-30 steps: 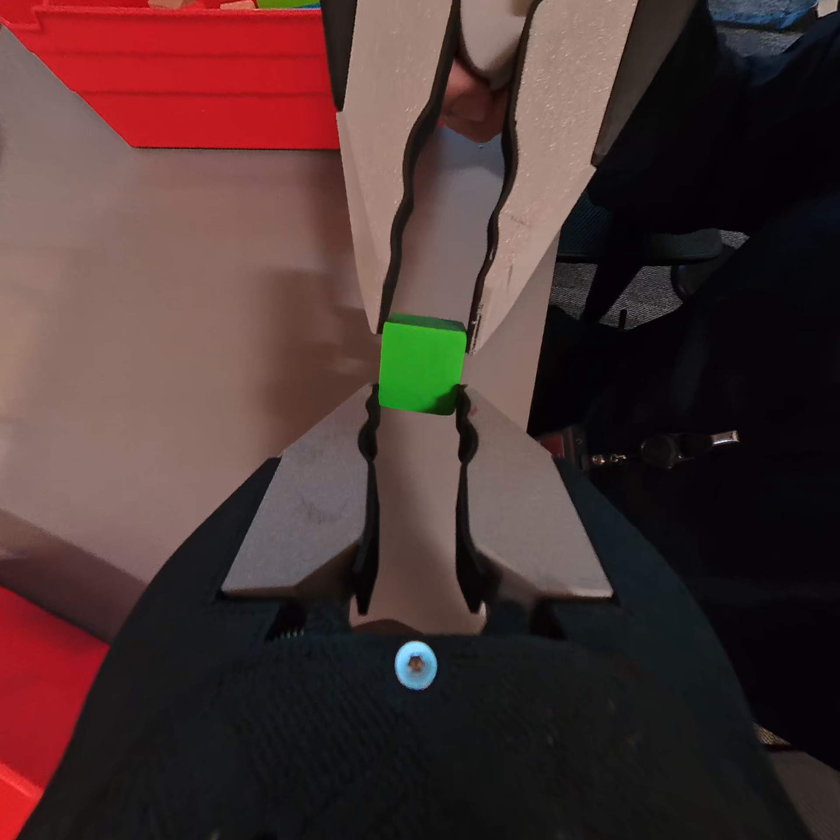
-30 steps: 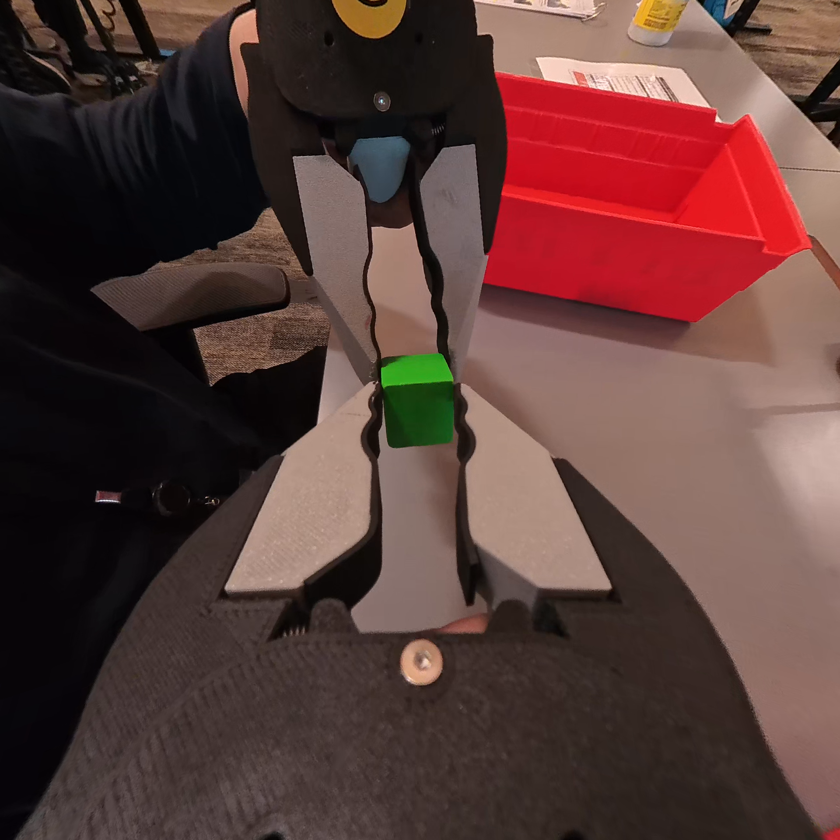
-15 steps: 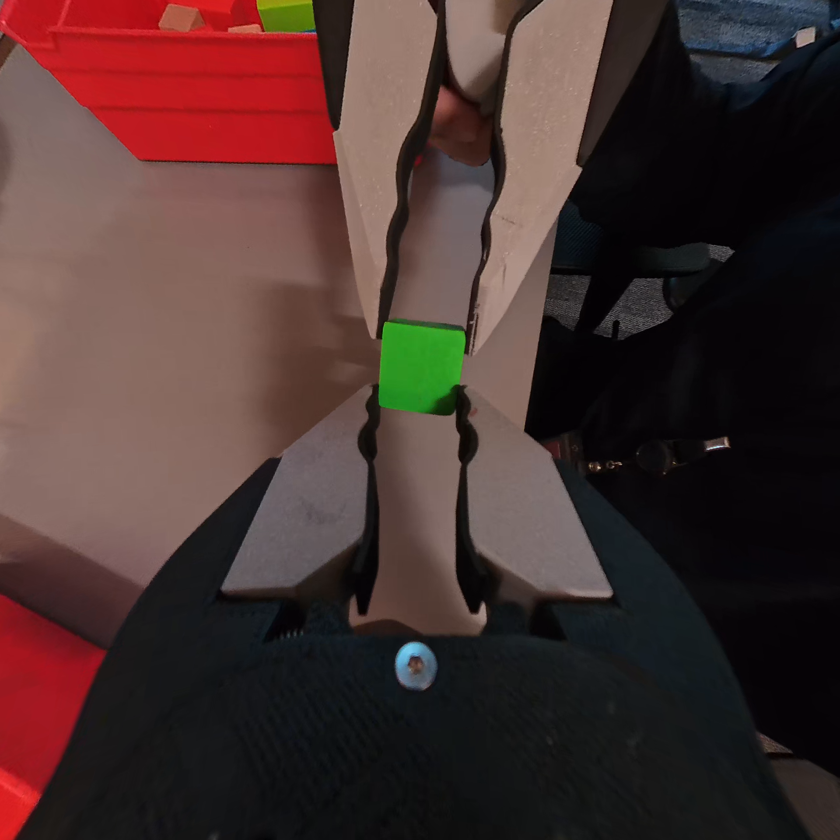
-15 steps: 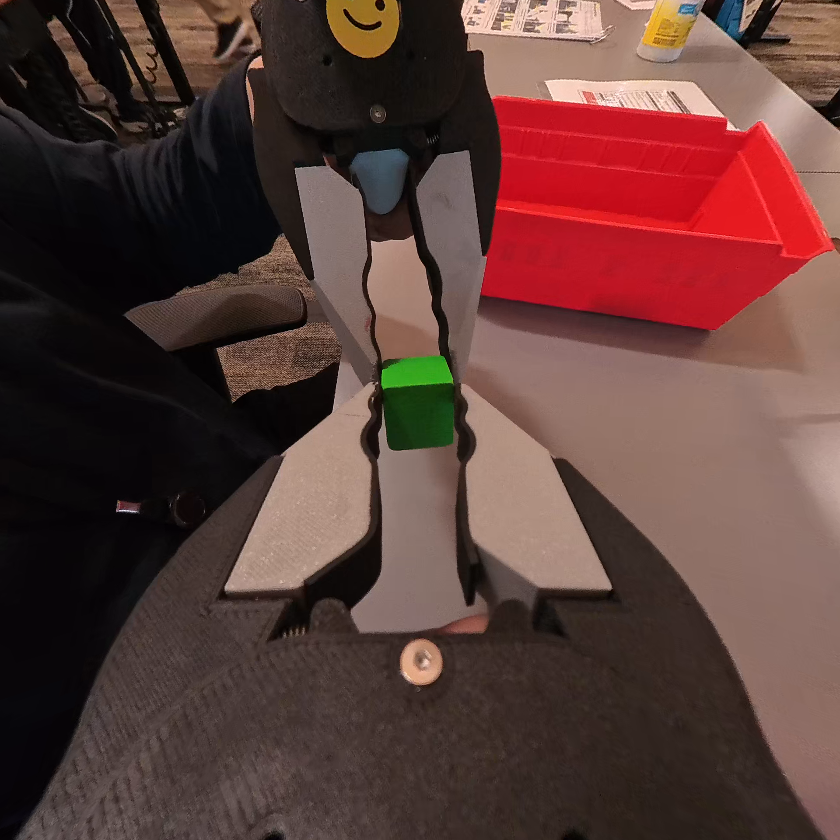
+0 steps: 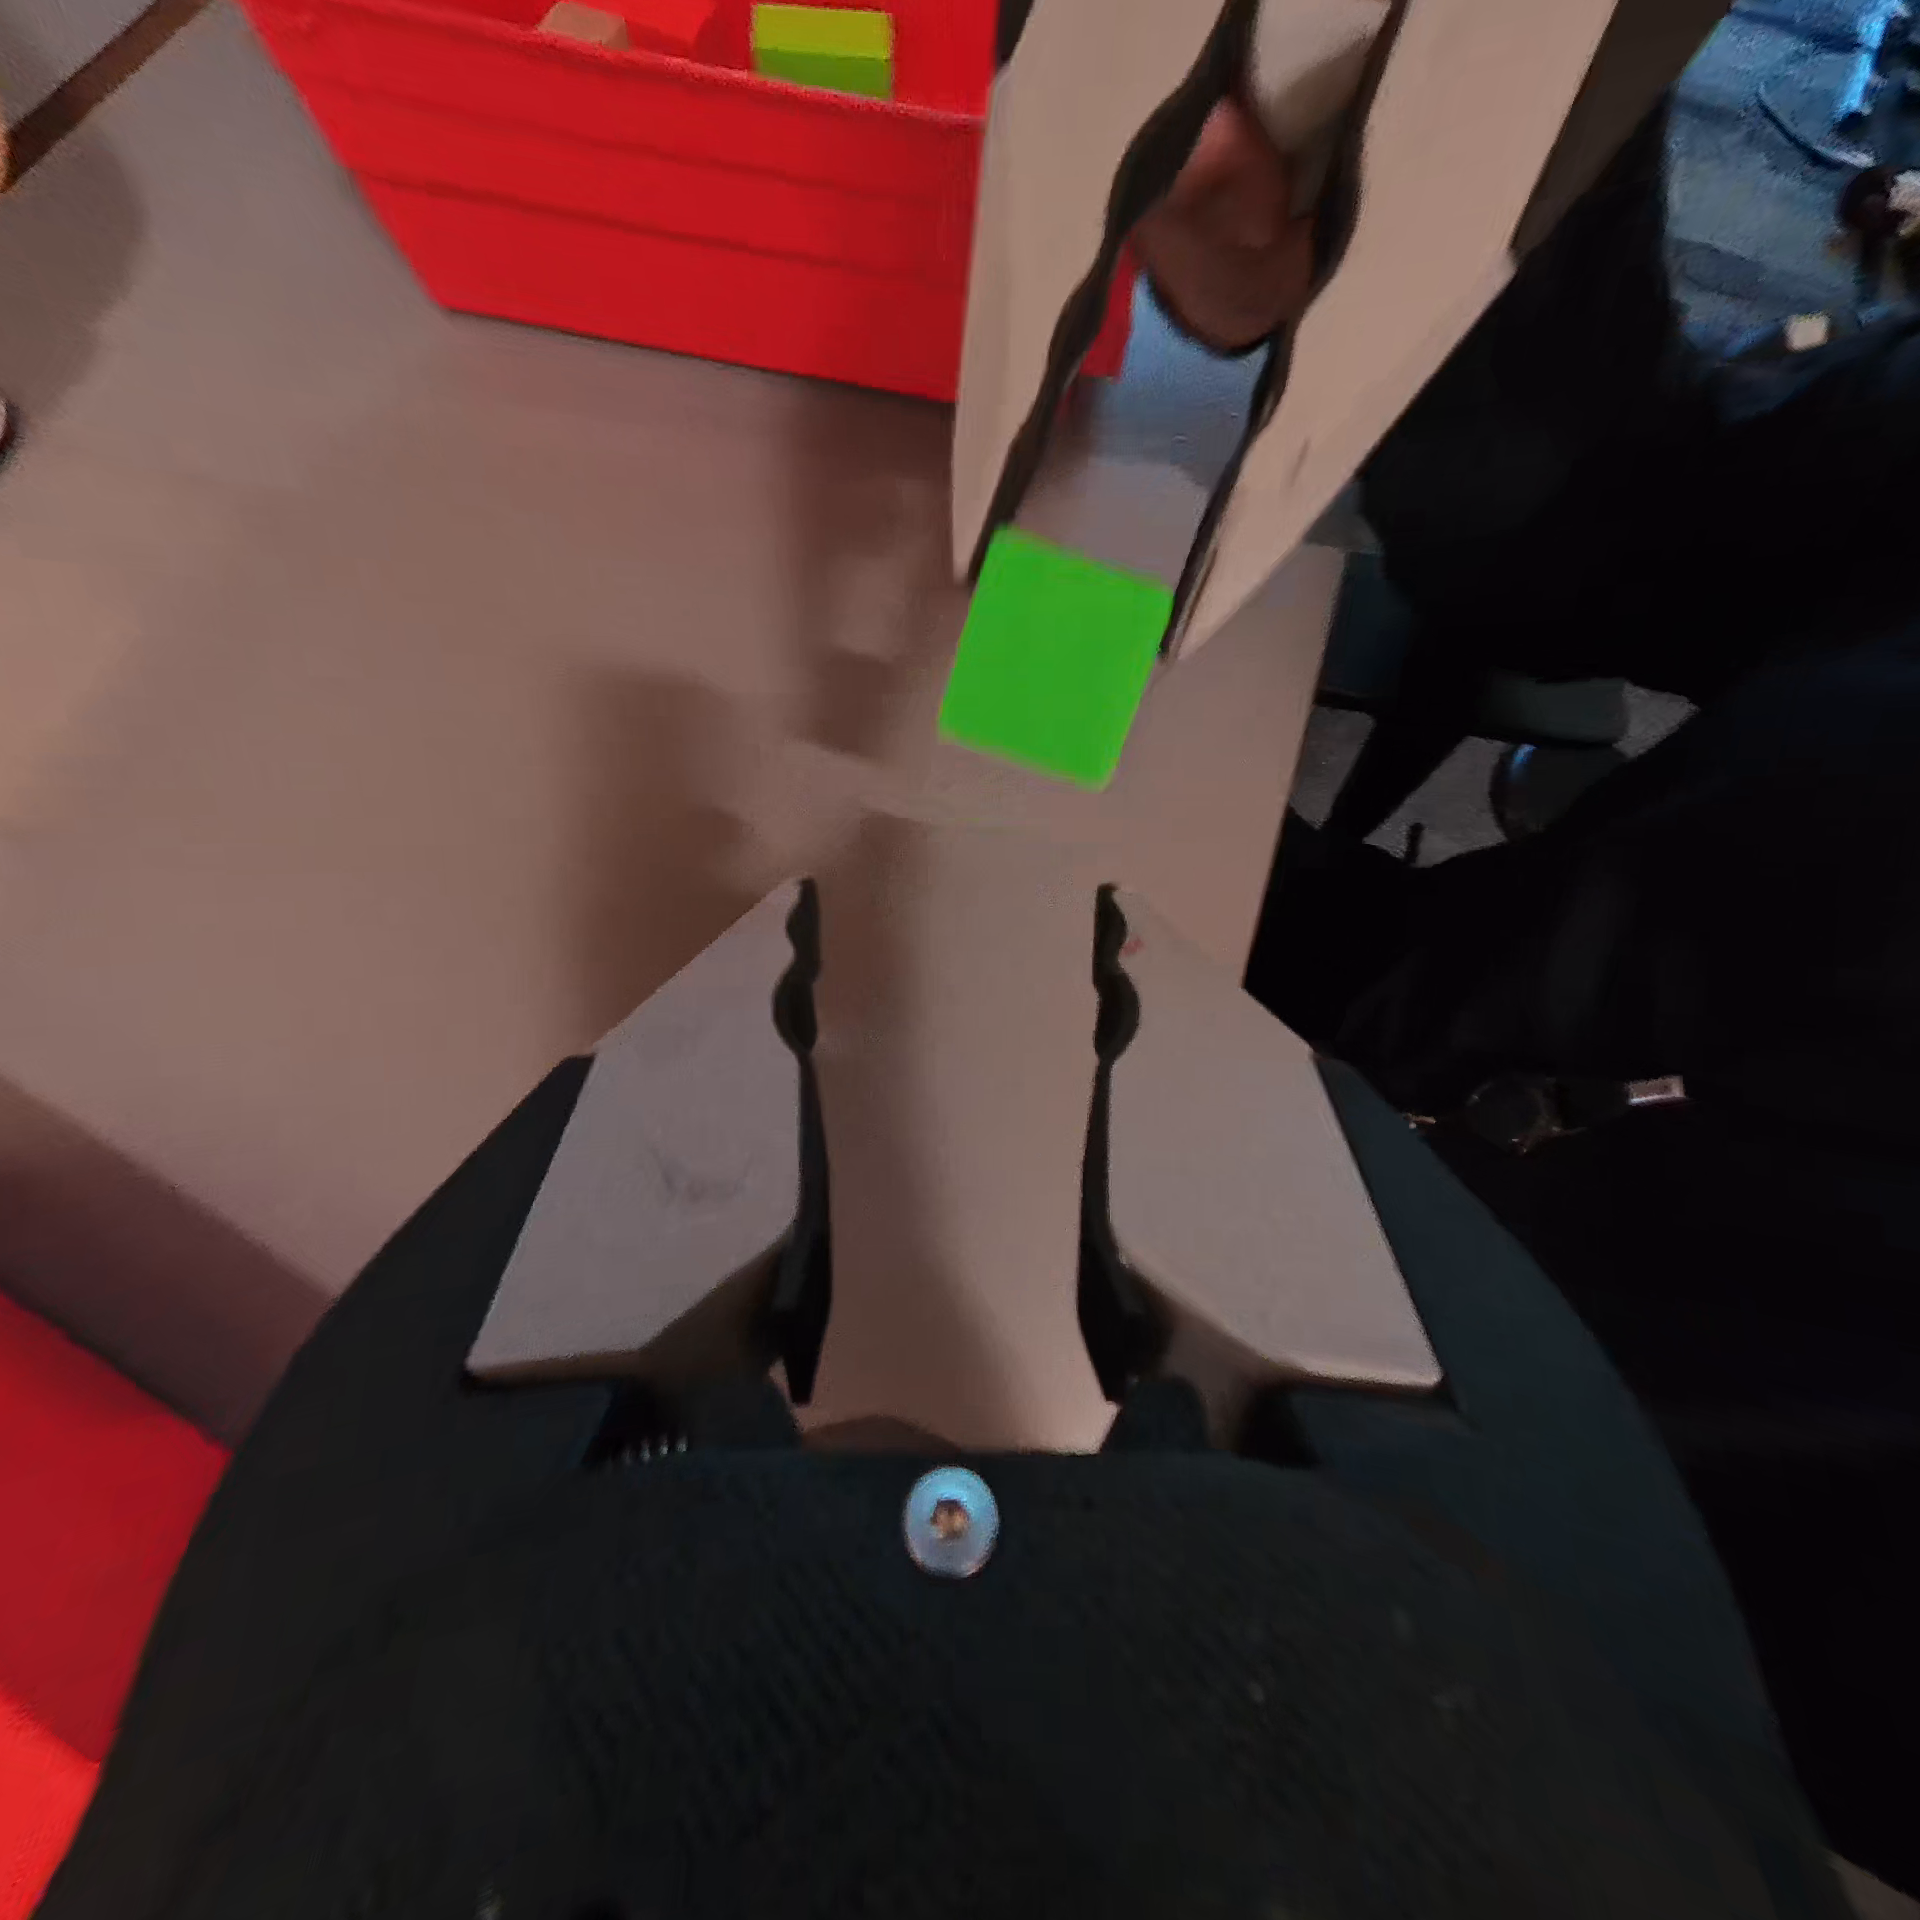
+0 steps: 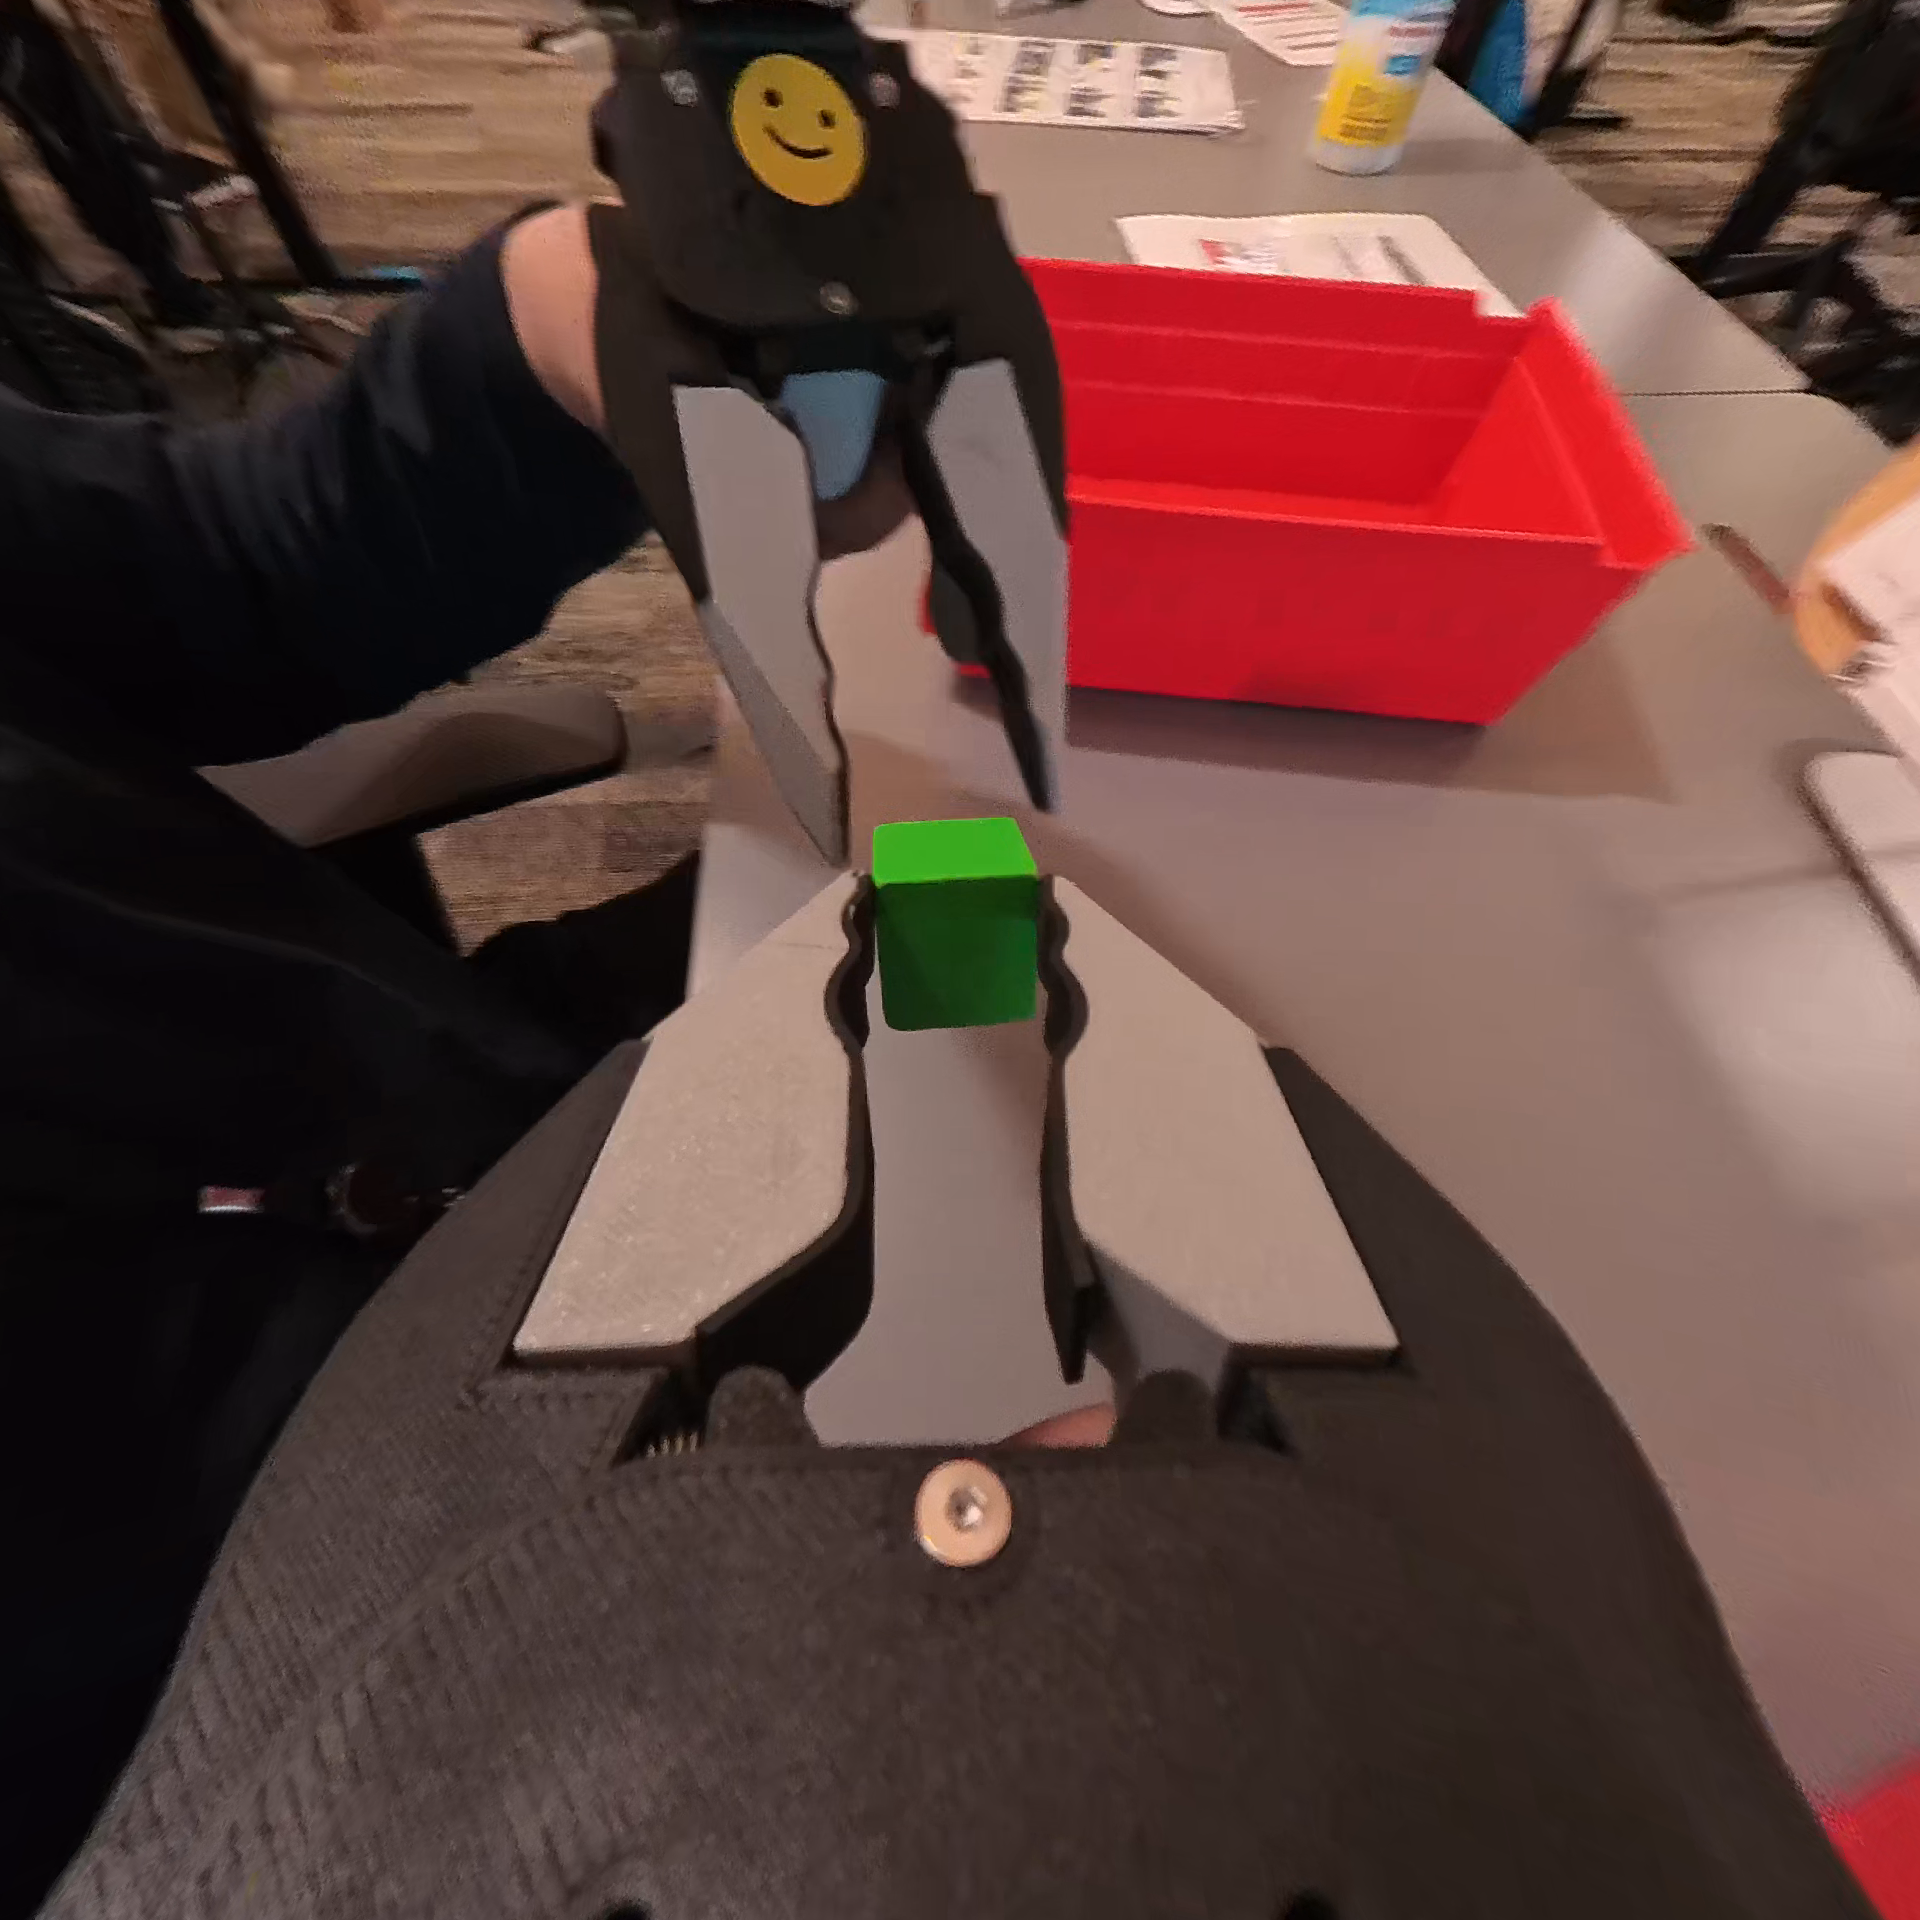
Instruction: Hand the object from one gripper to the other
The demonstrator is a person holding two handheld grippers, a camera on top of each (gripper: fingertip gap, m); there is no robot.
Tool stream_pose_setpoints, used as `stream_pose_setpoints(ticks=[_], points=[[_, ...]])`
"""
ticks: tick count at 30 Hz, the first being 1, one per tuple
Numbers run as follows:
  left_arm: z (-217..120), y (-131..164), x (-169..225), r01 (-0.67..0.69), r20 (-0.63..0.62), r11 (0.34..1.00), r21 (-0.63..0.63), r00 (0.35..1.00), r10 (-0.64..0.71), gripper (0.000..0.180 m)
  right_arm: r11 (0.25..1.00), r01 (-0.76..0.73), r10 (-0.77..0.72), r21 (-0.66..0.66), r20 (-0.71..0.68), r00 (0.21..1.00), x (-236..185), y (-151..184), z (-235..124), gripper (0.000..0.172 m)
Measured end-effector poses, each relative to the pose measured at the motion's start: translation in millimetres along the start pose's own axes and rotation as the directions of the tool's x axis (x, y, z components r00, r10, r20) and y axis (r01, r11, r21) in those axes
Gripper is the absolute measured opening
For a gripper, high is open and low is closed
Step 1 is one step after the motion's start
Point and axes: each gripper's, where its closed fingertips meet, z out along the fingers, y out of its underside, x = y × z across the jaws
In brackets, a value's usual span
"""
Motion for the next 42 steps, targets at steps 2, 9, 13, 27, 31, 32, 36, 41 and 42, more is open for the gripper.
stream_pose_setpoints(ticks=[2,9,13,27,31,32,36,41,42], points=[[-7,3,-9,0.027,0.03,0.999,0.031,0.999,-0.028,0.049,1.0,0.005,-0.007,-0.014,-0.141,0.99,26,4,-28,0.028],[-47,-23,-23,0.067,0.069,0.939,0.337,0.993,-0.096,0.043,0.938,-0.348,0.234,-0.002,-0.735,0.636,144,108,-211,0.028],[-55,-30,-26,0.105,0.045,0.916,0.387,0.99,-0.133,0.041,0.823,-0.566,0.421,0.057,-0.731,0.538,167,177,-233,0.028],[-52,-18,-38,0.106,0.099,0.927,0.361,0.983,-0.152,0.041,0.693,-0.667,0.388,-0.274,-0.639,0.665,159,236,-165,0.028],[-61,-18,-43,0.101,0.139,0.922,0.375,0.977,-0.164,0.042,0.7,-0.658,0.363,-0.279,-0.654,0.664,167,237,-156,0.029],[-64,-17,-45,0.1,0.153,0.921,0.376,0.974,-0.168,0.042,0.697,-0.657,0.356,-0.287,-0.657,0.664,167,237,-156,0.029],[-82,-5,-49,0.109,0.184,0.925,0.365,0.965,-0.186,0.044,0.7,-0.646,0.338,-0.305,-0.655,0.676,161,234,-160,0.032],[-135,27,-89,0.155,0.374,0.899,0.409,0.87,-0.32,0.044,0.751,-0.624,0.323,-0.217,-0.704,0.633,158,203,-184,0.032],[-145,39,-101,0.175,0.424,0.897,0.405,0.834,-0.354,0.045,0.775,-0.602,0.31,-0.193,-0.714,0.627,156,191,-188,0.032]])
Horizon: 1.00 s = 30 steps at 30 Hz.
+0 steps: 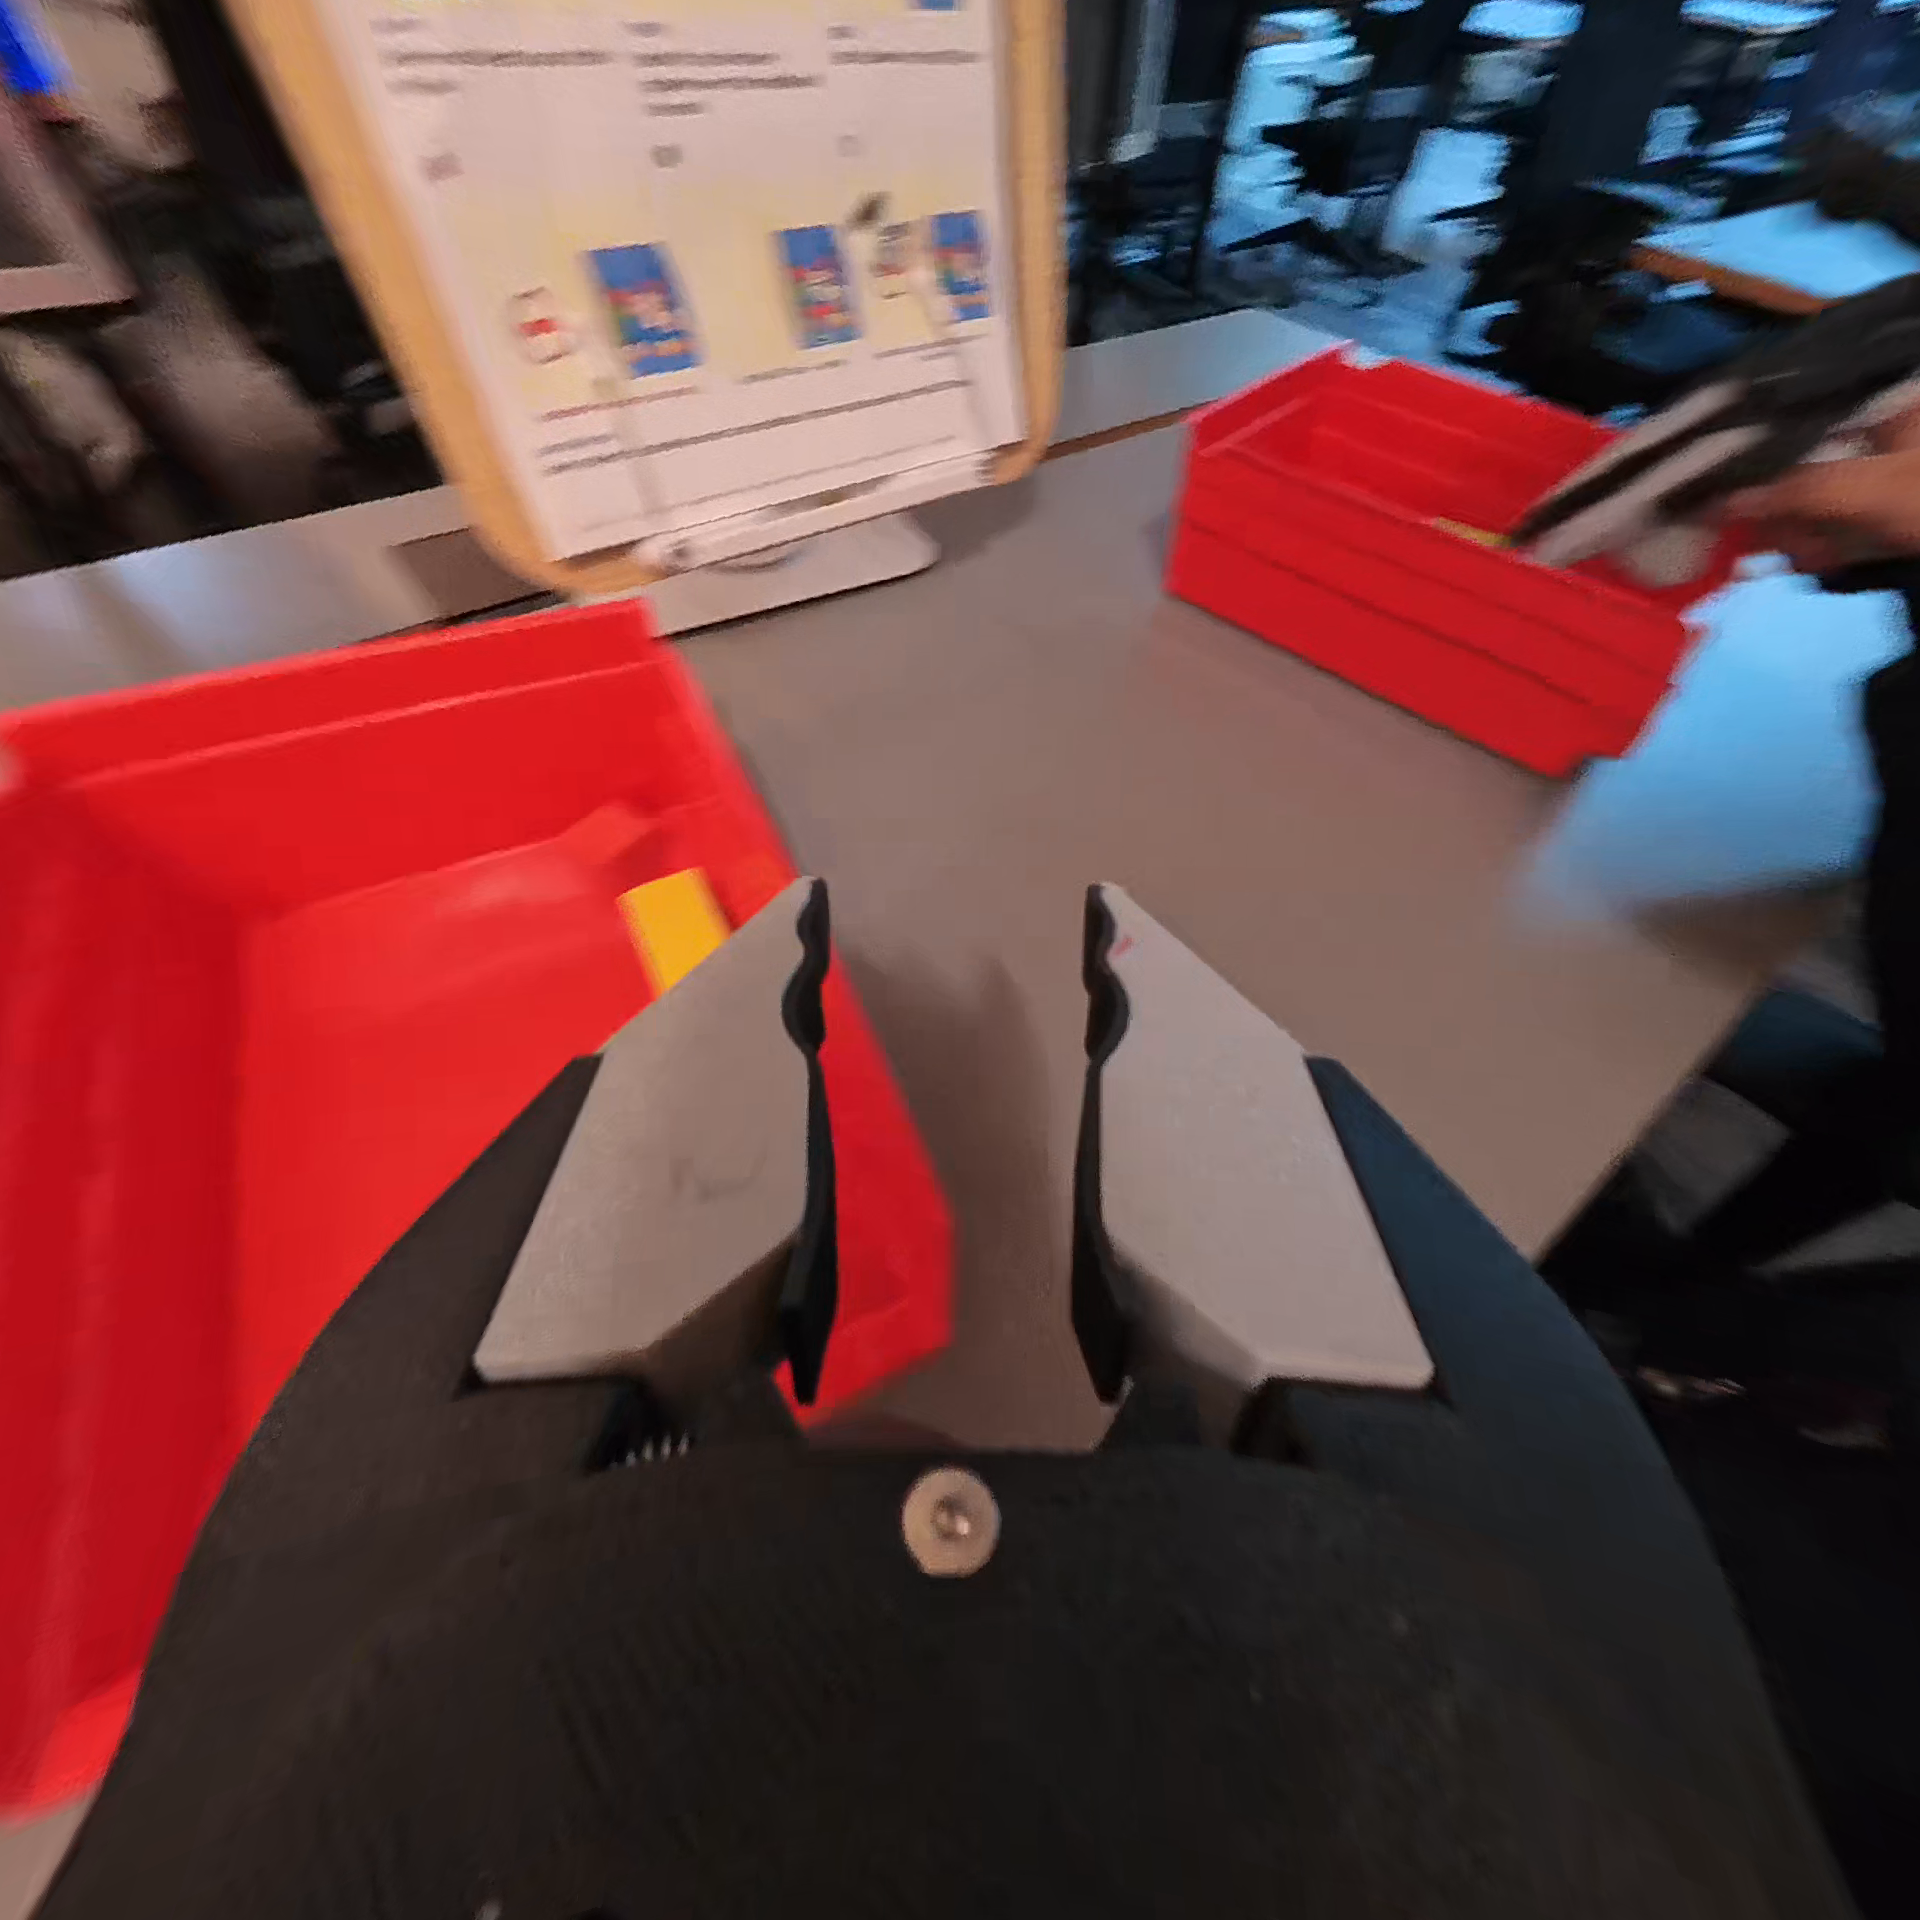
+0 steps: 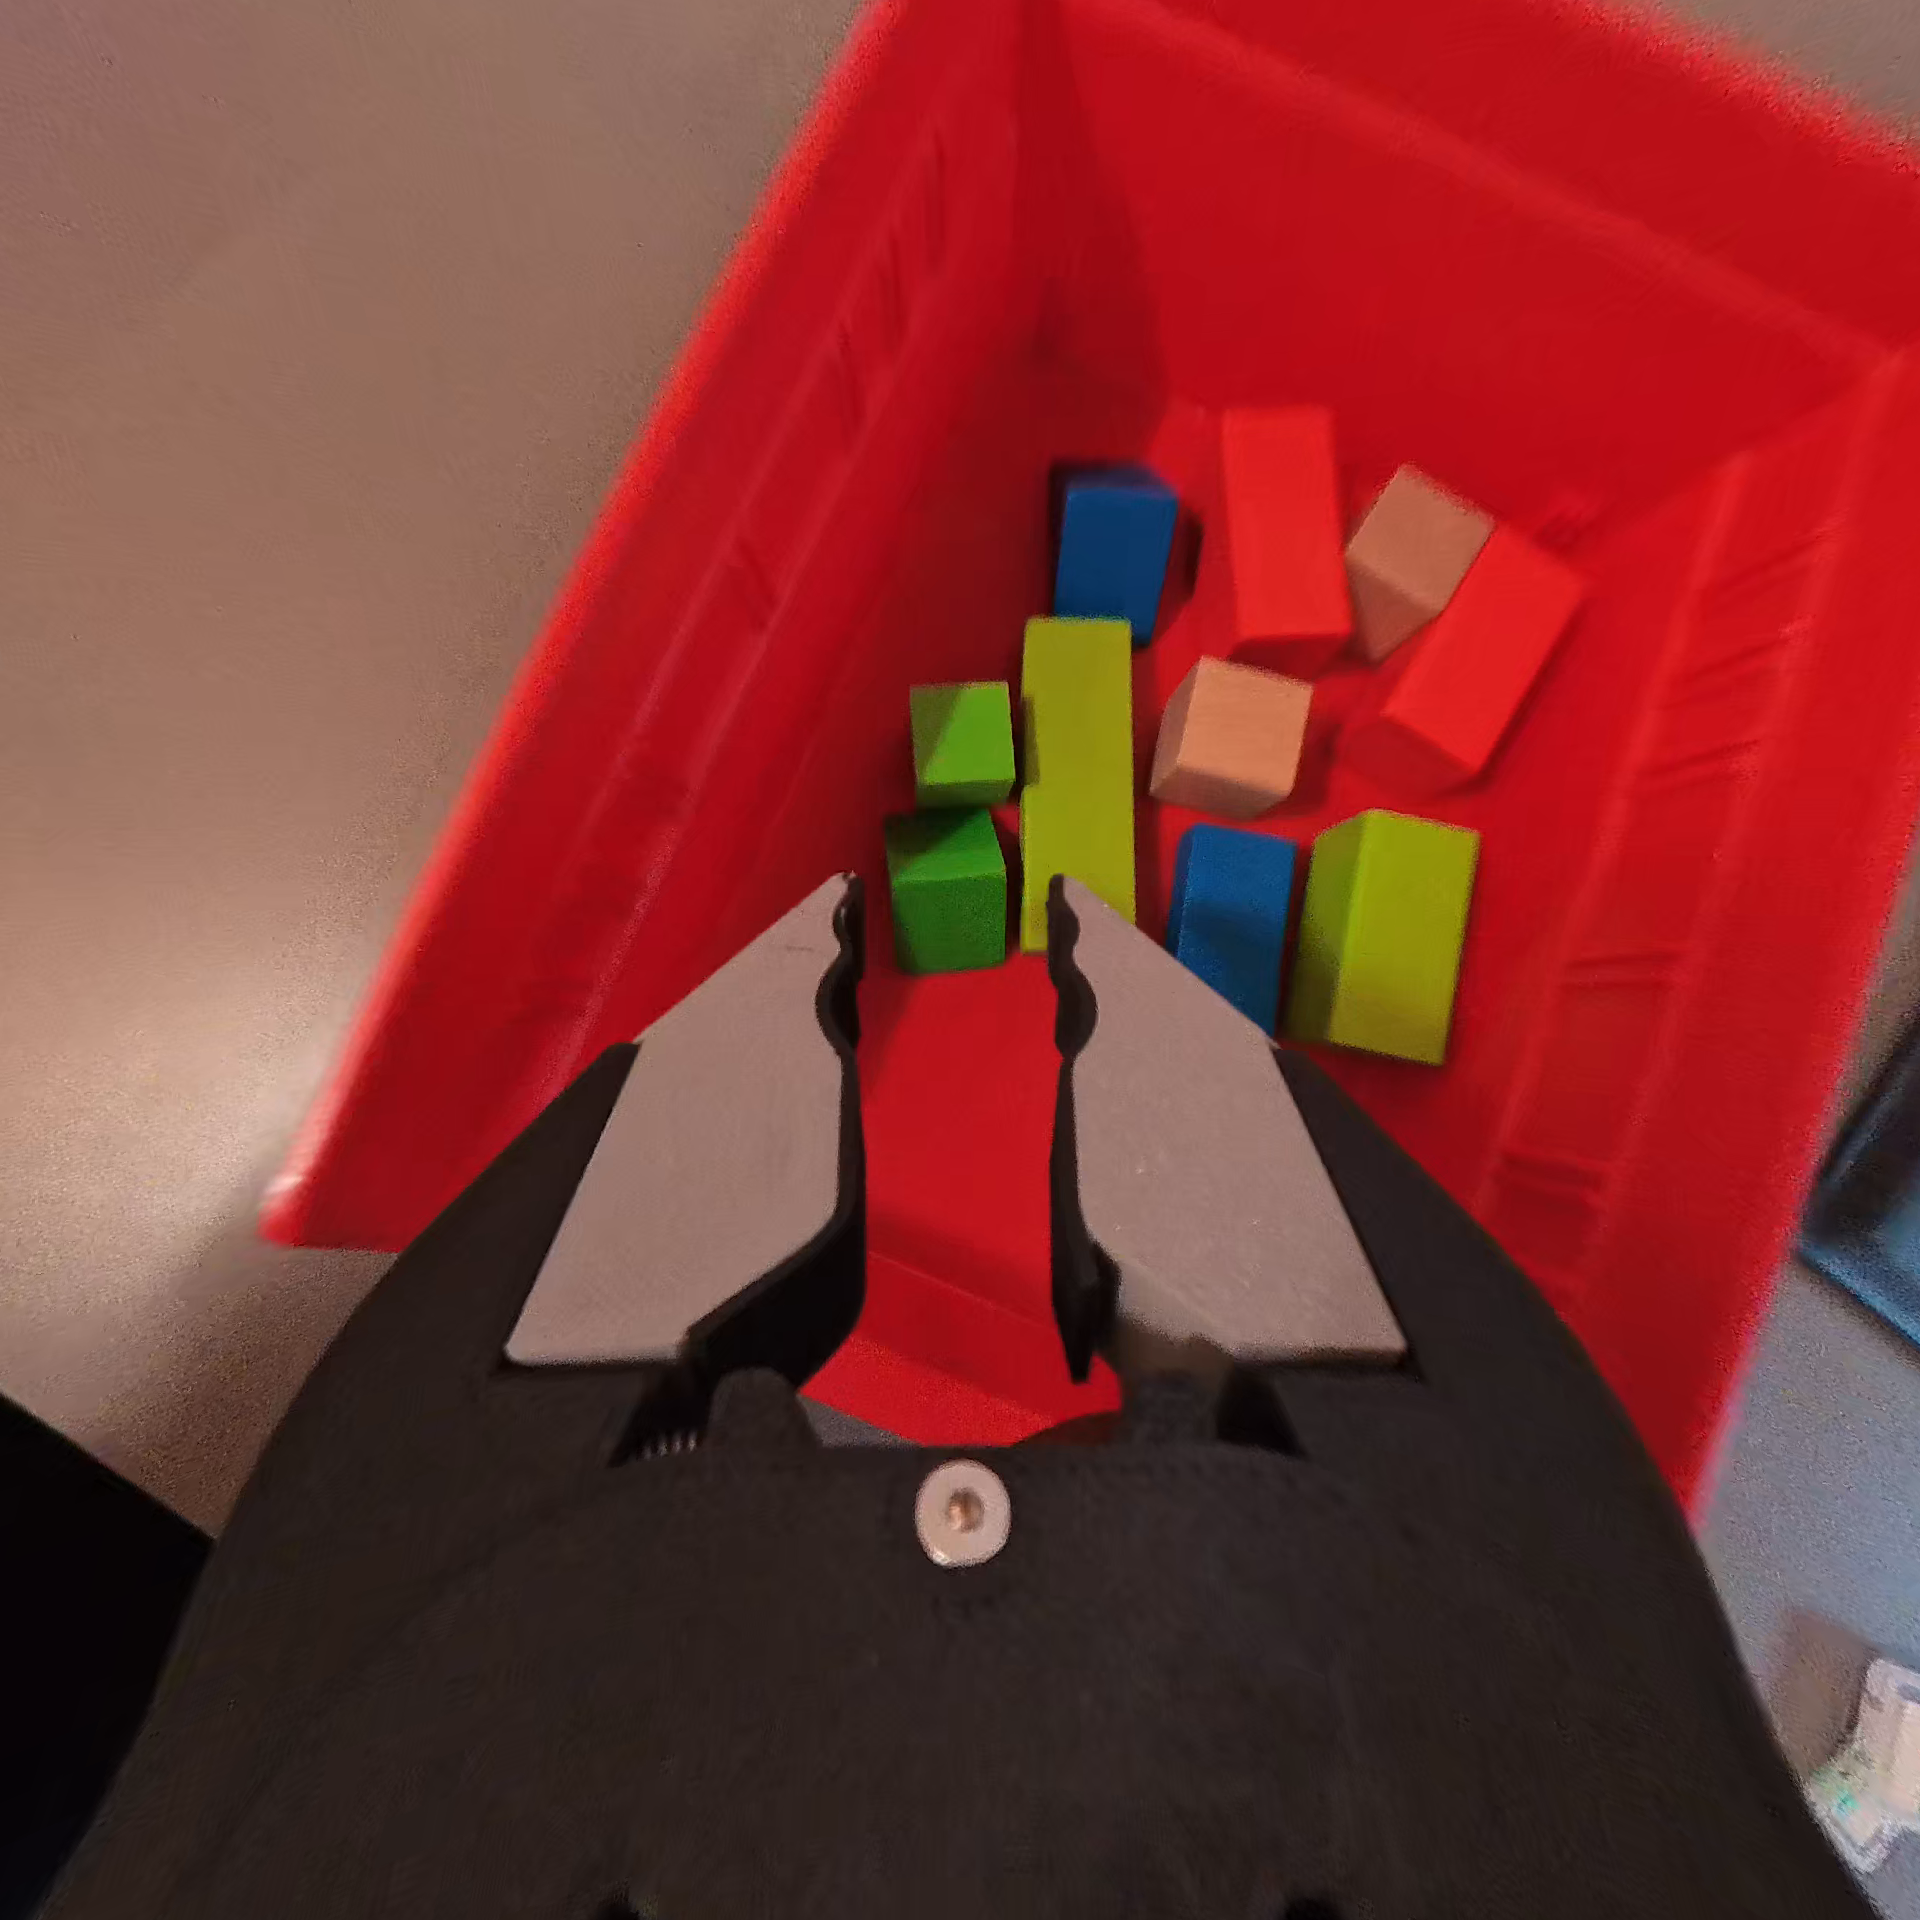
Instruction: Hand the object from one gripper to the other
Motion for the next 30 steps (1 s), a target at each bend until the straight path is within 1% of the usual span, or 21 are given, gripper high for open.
stream_pose_setpoints(ticks=[1,3,5,6,8,10,12,13,14,17,20,21,22,24,26,27,28,30], points=[[-5,6,-17,0.015,0.06,1.0,-0.02,0.998,-0.013,0.047,0.998,0.009,-0.009,0.056,-0.01,1.0,-4,-11,-10,0.032],[-11,17,-43,0.049,0.14,0.998,-0.043,0.989,-0.042,0.048,0.981,0.022,-0.02,0.192,-0.009,1.0,-17,-39,-31,0.031],[-12,30,-61,0.091,0.177,0.993,-0.077,0.981,-0.076,0.049,0.949,0.021,-0.023,0.313,0.002,1.0,-31,-64,-48,0.031],[-11,39,-69,0.106,0.194,0.988,-0.114,0.977,-0.083,0.049,0.934,0.025,-0.029,0.357,0.008,1.0,-37,-73,-54,0.031],[-7,63,-81,0.122,0.216,0.969,-0.215,0.973,-0.075,0.049,0.916,0.046,-0.054,0.398,0.008,0.999,-48,-84,-58,0.03],[3,88,-80,0.121,0.15,0.93,-0.347,0.986,-0.072,0.046,0.915,0.085,-0.089,0.394,-0.008,0.996,-55,-87,-56,0.03],[14,105,-88,0.089,0.122,0.882,-0.463,0.992,-0.037,0.045,0.916,0.125,-0.122,0.381,-0.031,0.992,-59,-87,-53,0.03],[19,113,-88,0.055,0.075,0.85,-0.523,0.997,-0.019,0.043,0.918,0.135,-0.132,0.372,-0.036,0.991,-60,-86,-51,0.03],[21,122,-88,0.028,0.031,0.805,-0.592,0.999,-0.013,0.043,0.92,0.137,-0.133,0.368,-0.035,0.99,-60,-86,-50,0.03],[17,142,-96,-0.03,-0.028,0.654,-0.756,1.0,0.015,0.044,0.92,0.128,-0.128,0.37,-0.026,0.991,-60,-85,-51,0.03],[13,156,-107,-0.095,-0.065,0.529,-0.844,0.995,0.075,0.04,0.912,0.121,-0.117,0.392,-0.035,0.993,-55,-85,-60,0.029],[12,162,-106,-0.11,-0.085,0.49,-0.864,0.994,0.074,0.041,0.908,0.114,-0.111,0.402,-0.031,0.993,-54,-85,-62,0.029],[15,166,-102,-0.123,-0.111,0.471,-0.874,0.992,0.052,0.04,0.906,0.106,-0.105,0.409,-0.026,0.994,-53,-85,-65,0.029],[20,166,-103,-0.128,-0.119,0.467,-0.875,0.992,0.048,0.043,0.905,0.098,-0.097,0.414,-0.023,0.995,-50,-84,-67,0.029],[21,162,-121,-0.103,-0.06,0.466,-0.879,0.993,0.105,0.039,0.904,0.095,-0.091,0.416,-0.029,0.995,-47,-83,-68,0.029],[22,159,-133,-0.081,-0.02,0.474,-0.877,0.991,0.133,0.036,0.904,0.094,-0.091,0.418,-0.029,0.995,-46,-83,-69,0.029],[22,157,-141,-0.055,0.01,0.485,-0.873,0.991,0.13,0.034,0.902,0.094,-0.091,0.421,-0.027,0.995,-46,-83,-70,0.029],[27,153,-150,-0.011,0.045,0.533,-0.846,0.995,0.092,0.03,0.899,0.096,-0.093,0.427,-0.028,0.995,-46,-83,-72,0.029]])
